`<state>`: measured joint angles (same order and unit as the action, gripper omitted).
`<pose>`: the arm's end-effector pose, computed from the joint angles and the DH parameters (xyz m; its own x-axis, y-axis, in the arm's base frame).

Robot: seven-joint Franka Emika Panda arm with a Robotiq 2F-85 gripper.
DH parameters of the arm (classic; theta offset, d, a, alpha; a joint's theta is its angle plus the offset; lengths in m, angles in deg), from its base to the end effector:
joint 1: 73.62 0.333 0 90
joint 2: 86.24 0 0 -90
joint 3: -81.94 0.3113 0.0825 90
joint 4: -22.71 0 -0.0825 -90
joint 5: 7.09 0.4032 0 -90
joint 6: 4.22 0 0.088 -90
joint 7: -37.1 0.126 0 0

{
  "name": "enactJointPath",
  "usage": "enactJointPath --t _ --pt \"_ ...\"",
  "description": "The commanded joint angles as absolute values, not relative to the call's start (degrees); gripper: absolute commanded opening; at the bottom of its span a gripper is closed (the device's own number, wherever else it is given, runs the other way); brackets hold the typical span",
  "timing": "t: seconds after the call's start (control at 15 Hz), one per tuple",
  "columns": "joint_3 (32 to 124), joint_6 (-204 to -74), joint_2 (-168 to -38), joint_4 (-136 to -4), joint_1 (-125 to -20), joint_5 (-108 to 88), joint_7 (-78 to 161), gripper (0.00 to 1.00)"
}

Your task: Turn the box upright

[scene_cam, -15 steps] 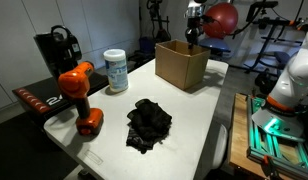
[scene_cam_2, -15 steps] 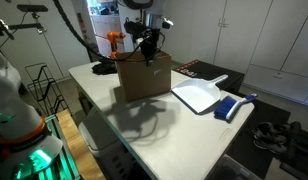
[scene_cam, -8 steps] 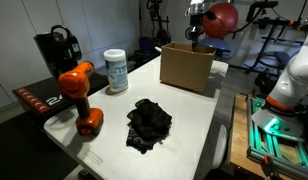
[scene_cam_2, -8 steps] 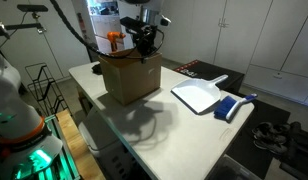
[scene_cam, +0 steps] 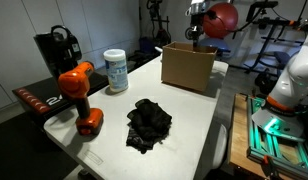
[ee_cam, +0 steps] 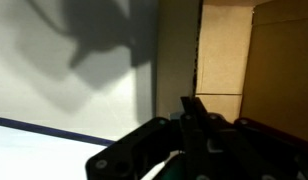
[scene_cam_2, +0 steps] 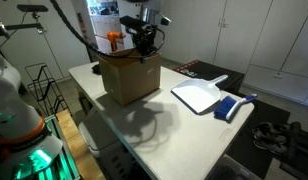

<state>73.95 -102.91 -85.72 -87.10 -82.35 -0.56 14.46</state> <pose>0.5314 -0.1466 0.4503 0.9879 0.0862 -0.1289 0.0634 -0.9832 -0.1714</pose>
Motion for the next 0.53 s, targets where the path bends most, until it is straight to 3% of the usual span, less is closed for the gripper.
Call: enactJointPath --t 0.0,0.47 --pt "73.4 -102.6 -84.2 -87.1 -82.5 1.0 14.0 0.34" --pt "74.9 -102.2 -72.7 -87.8 -80.4 2.7 21.6 0.87"
